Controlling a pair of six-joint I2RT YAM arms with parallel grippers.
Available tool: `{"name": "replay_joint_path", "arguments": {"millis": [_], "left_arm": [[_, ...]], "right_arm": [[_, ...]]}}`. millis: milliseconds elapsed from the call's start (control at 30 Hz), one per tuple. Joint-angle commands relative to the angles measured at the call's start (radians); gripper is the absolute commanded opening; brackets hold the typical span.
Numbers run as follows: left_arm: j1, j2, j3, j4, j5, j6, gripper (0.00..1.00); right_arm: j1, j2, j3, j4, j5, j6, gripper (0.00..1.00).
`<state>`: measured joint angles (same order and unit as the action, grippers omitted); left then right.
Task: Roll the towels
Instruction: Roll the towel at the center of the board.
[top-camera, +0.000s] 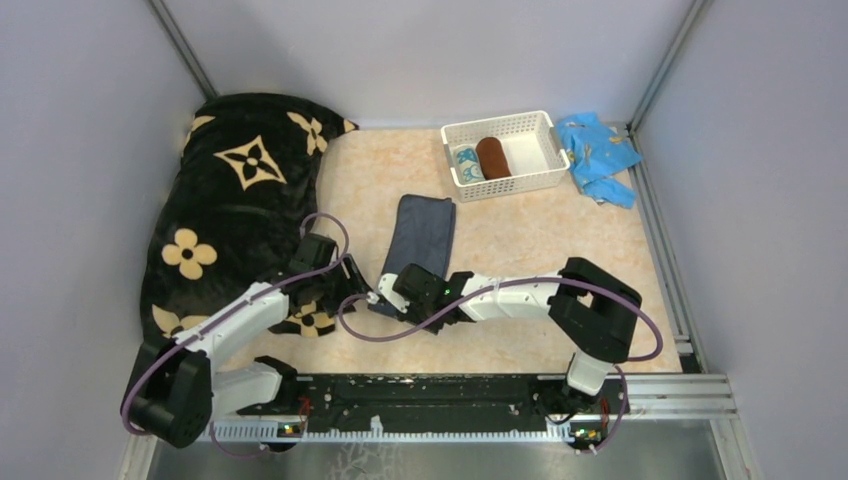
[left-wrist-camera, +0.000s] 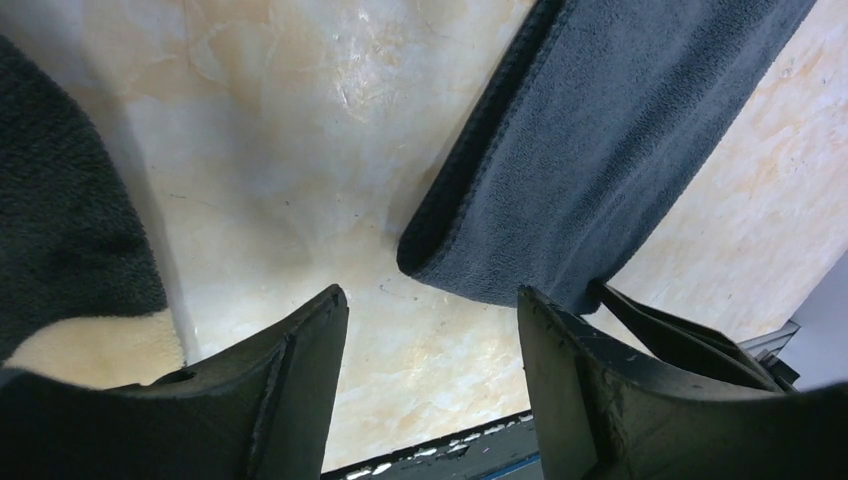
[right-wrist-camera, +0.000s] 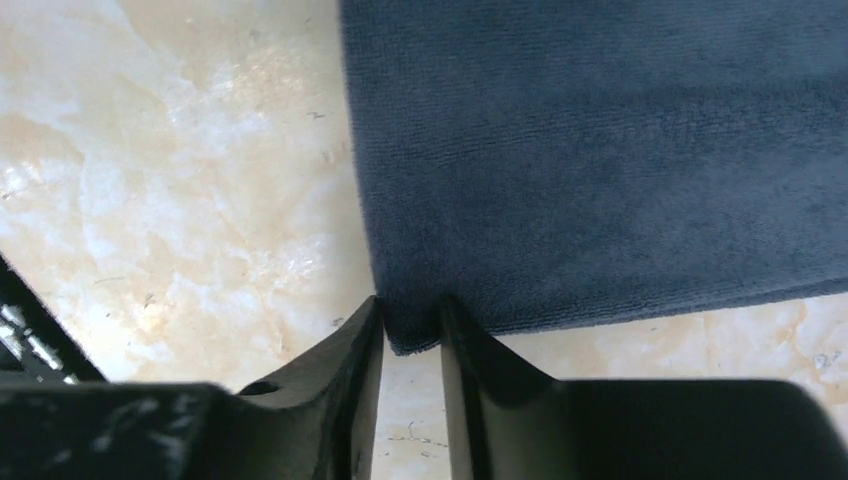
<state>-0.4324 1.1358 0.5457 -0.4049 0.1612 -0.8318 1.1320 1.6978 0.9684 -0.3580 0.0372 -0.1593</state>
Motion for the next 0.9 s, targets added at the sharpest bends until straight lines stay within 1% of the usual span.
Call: {"name": "replay_joint_path", "arguments": {"millis": [0,33,67,233,300,400,600,733,867], "left_arm": [[-0.012,0.023,-0.024,0.052,0.034,-0.048,0.69],[-0.016,0.031,-0.025,0.054,0.038,-0.059,0.68],[-0.020,0.035,-0.026,0.054,0.041,-0.071,0.68],[-0.072,0.026,-0.040,0.057,0.027,-0.159,0.68],[-0.090,0.015,-0.049,0.056,0.006,-0.201,0.68],[-0.097,0.003,-0.060,0.035,-0.021,-0.256,0.68],[-0.127,-0.018,-0.069,-0.051,-0.110,-0.352,0.66],[-0.143,-0.015,-0.075,-0.062,-0.154,-0.405,0.61],[-0.164,0.037,-0.043,-0.073,-0.180,-0.414,0.54]], "right_arm": [[0.030,0.055,-0.055,-0.013,-0.029,0.067,0.18],[0.029,0.046,-0.061,0.006,-0.054,0.077,0.12],[0.030,0.034,-0.069,0.031,-0.083,0.086,0.08],[0.029,-0.019,-0.074,0.109,-0.149,0.153,0.00],[0.030,-0.030,-0.075,0.136,-0.175,0.174,0.00],[0.029,-0.035,-0.077,0.156,-0.173,0.216,0.00],[0.030,-0.035,-0.094,0.200,-0.175,0.291,0.00],[0.028,-0.083,-0.114,0.250,-0.197,0.320,0.00],[0.026,-0.094,-0.123,0.273,-0.224,0.328,0.00]]}}
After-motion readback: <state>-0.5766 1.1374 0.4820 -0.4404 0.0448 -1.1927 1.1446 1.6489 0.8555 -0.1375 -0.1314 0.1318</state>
